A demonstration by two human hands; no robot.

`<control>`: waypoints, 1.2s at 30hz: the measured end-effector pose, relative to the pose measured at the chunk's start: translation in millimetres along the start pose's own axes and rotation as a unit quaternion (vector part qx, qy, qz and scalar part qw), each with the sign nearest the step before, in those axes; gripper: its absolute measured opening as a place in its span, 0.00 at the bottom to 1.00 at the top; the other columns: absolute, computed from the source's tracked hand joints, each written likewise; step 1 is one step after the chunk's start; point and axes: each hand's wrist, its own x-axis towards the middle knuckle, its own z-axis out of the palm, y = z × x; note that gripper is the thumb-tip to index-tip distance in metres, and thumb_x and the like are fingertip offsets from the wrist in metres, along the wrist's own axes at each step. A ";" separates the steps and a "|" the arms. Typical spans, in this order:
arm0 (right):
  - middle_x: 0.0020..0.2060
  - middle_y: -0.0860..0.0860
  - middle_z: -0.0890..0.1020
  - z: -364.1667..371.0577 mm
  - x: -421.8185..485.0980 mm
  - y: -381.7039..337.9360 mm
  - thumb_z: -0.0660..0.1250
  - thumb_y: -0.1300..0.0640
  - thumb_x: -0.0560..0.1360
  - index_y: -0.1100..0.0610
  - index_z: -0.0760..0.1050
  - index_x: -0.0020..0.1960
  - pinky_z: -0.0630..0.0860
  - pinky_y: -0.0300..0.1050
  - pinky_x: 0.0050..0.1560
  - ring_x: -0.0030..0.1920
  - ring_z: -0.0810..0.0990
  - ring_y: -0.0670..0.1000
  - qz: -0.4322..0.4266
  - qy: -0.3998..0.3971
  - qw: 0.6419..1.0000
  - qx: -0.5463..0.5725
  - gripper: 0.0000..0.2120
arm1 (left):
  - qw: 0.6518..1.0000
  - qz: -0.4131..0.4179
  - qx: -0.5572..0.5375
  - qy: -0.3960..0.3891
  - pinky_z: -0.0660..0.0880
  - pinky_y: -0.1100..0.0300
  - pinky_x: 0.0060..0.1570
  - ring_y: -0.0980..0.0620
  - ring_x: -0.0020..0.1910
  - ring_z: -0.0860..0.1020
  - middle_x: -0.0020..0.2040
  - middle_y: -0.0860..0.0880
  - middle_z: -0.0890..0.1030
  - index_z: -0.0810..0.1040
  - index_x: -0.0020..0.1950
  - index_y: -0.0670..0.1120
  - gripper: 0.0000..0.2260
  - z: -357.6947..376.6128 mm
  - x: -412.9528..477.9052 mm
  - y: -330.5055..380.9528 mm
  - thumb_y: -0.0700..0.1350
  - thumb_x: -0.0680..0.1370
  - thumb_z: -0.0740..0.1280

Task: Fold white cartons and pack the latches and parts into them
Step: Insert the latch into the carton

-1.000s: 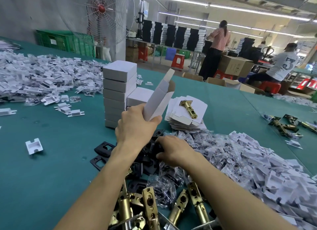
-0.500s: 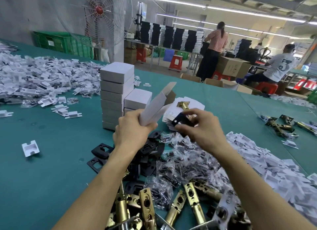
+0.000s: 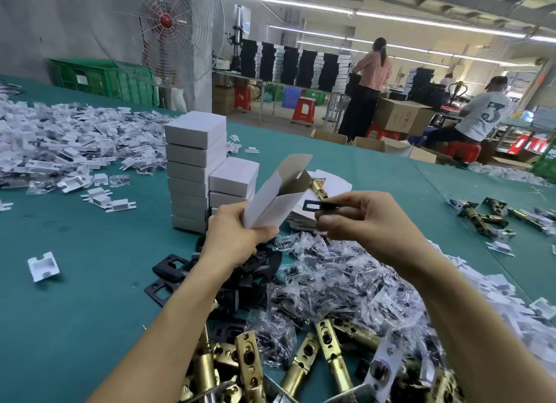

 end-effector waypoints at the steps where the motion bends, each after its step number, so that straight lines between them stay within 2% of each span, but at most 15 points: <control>1: 0.40 0.53 0.87 0.5 -0.1 -3.4 0.72 0.64 0.75 0.60 0.82 0.53 0.81 0.41 0.40 0.42 0.86 0.55 -0.028 0.013 0.999 -0.041 0.08 | 1.000 -0.003 -0.015 -0.007 0.81 0.53 0.32 0.51 0.28 0.77 0.44 0.48 0.85 0.84 0.49 0.53 0.14 0.1 -0.5 -0.4 0.41 0.68 0.81; 3: 0.31 0.53 0.84 -0.3 0.2 -9.5 0.72 0.59 0.75 0.56 0.84 0.45 0.73 0.43 0.32 0.31 0.80 0.53 -0.102 0.058 0.982 -0.149 0.02 | 0.999 -0.008 -0.046 -0.017 0.79 0.61 0.31 0.54 0.27 0.77 0.46 0.48 0.83 0.83 0.50 0.54 0.15 0.1 -1.4 -0.5 0.39 0.68 0.80; 5: 0.28 0.50 0.74 -2.0 2.4 -17.0 0.73 0.53 0.75 0.52 0.82 0.41 0.64 0.43 0.31 0.29 0.68 0.46 -0.170 0.112 0.948 -0.246 0.04 | 0.998 -0.007 -0.063 -0.026 0.81 0.58 0.35 0.53 0.28 0.78 0.45 0.47 0.83 0.84 0.50 0.50 0.15 0.1 -1.7 -0.5 0.37 0.68 0.80; 7: 0.36 0.48 0.72 -1.6 5.7 -29.1 0.71 0.53 0.76 0.51 0.82 0.47 0.67 0.47 0.36 0.36 0.71 0.46 -0.217 0.131 0.913 -0.320 0.03 | 0.998 0.002 -0.063 -0.030 0.84 0.51 0.40 0.51 0.31 0.79 0.46 0.46 0.83 0.84 0.51 0.48 0.15 0.4 -2.0 -0.3 0.37 0.67 0.81; 10: 0.48 0.50 0.75 5.3 10.1 -44.8 0.67 0.52 0.79 0.49 0.79 0.55 0.75 0.54 0.41 0.45 0.76 0.55 -0.250 0.104 0.871 -0.411 0.06 | 0.997 0.007 -0.066 -0.033 0.84 0.46 0.43 0.50 0.33 0.80 0.47 0.45 0.84 0.84 0.52 0.49 0.17 2.2 -2.5 -0.7 0.38 0.67 0.81; 14: 0.50 0.49 0.76 19.1 16.6 -57.3 0.63 0.52 0.81 0.41 0.75 0.60 0.74 0.51 0.41 0.47 0.77 0.56 -0.246 0.035 0.832 -0.495 0.10 | 0.997 0.014 -0.062 -0.048 0.83 0.42 0.42 0.48 0.30 0.79 0.44 0.43 0.84 0.84 0.50 0.49 0.15 2.8 -2.3 -0.5 0.38 0.67 0.81; 17: 0.54 0.48 0.78 27.6 24.2 -57.9 0.64 0.58 0.80 0.46 0.76 0.57 0.72 0.49 0.38 0.48 0.78 0.59 -0.244 0.022 0.794 -0.556 0.09 | 0.997 0.015 -0.055 -0.057 0.82 0.43 0.41 0.48 0.29 0.78 0.43 0.43 0.84 0.84 0.50 0.47 0.15 3.0 -2.3 -0.2 0.39 0.66 0.82; 20: 0.55 0.47 0.80 27.9 28.5 -60.4 0.63 0.56 0.80 0.45 0.77 0.57 0.73 0.48 0.37 0.47 0.79 0.60 -0.245 0.006 0.760 -0.601 0.09 | 0.997 0.019 -0.045 -0.058 0.81 0.44 0.40 0.48 0.30 0.78 0.41 0.44 0.84 0.85 0.50 0.47 0.15 2.4 -2.2 0.0 0.40 0.66 0.82; 25: 0.57 0.47 0.81 21.4 37.0 -68.2 0.64 0.50 0.80 0.39 0.79 0.59 0.72 0.47 0.39 0.50 0.79 0.59 -0.233 -0.058 0.773 -0.587 0.11 | 0.995 0.023 -0.044 -0.091 0.81 0.48 0.39 0.48 0.29 0.78 0.40 0.45 0.84 0.85 0.48 0.47 0.14 3.2 -3.7 2.9 0.40 0.66 0.82; 29: 0.58 0.44 0.80 20.8 43.7 -66.2 0.65 0.51 0.79 0.43 0.81 0.56 0.72 0.46 0.42 0.47 0.76 0.53 -0.189 -0.101 0.816 -0.537 0.09 | 0.993 0.021 -0.057 -0.104 0.78 0.53 0.35 0.48 0.29 0.77 0.40 0.43 0.84 0.85 0.48 0.47 0.14 3.3 -5.4 4.4 0.39 0.66 0.82; 31: 0.59 0.42 0.79 17.1 45.5 -60.0 0.65 0.54 0.79 0.46 0.82 0.56 0.75 0.50 0.47 0.51 0.77 0.53 -0.180 -0.106 0.829 -0.519 0.09 | 0.993 0.014 -0.065 -0.097 0.77 0.56 0.34 0.49 0.28 0.77 0.39 0.45 0.84 0.85 0.48 0.47 0.14 3.0 -5.7 5.4 0.38 0.66 0.82; 33: 0.54 0.41 0.82 13.5 42.8 -51.2 0.67 0.60 0.78 0.49 0.84 0.54 0.76 0.49 0.49 0.51 0.80 0.49 -0.223 -0.075 0.866 -0.440 0.11 | 0.991 0.008 -0.090 -0.102 0.77 0.57 0.33 0.49 0.28 0.77 0.38 0.46 0.84 0.85 0.47 0.46 0.14 3.0 -5.9 6.8 0.38 0.65 0.82; 34: 0.50 0.42 0.84 11.6 38.9 -46.8 0.68 0.62 0.77 0.50 0.85 0.52 0.76 0.45 0.46 0.46 0.80 0.42 -0.248 -0.029 0.891 -0.379 0.11 | 0.989 0.006 -0.103 -0.107 0.77 0.58 0.33 0.49 0.28 0.78 0.37 0.46 0.84 0.85 0.47 0.45 0.13 2.7 -6.2 7.3 0.38 0.65 0.82; 35: 0.46 0.42 0.85 8.2 34.0 -40.7 0.69 0.63 0.76 0.52 0.85 0.51 0.74 0.36 0.43 0.40 0.79 0.37 -0.267 0.031 0.908 -0.321 0.10 | 0.988 0.005 -0.112 -0.110 0.77 0.59 0.33 0.49 0.29 0.78 0.38 0.46 0.84 0.85 0.47 0.44 0.13 2.2 -6.5 7.8 0.38 0.65 0.82; 36: 0.43 0.43 0.85 3.6 29.1 -33.0 0.69 0.63 0.75 0.52 0.85 0.50 0.70 0.28 0.40 0.36 0.77 0.34 -0.275 0.090 0.914 -0.284 0.10 | 0.987 0.003 -0.121 -0.108 0.78 0.59 0.34 0.49 0.29 0.78 0.38 0.45 0.84 0.85 0.47 0.44 0.13 1.2 -6.7 8.2 0.38 0.65 0.82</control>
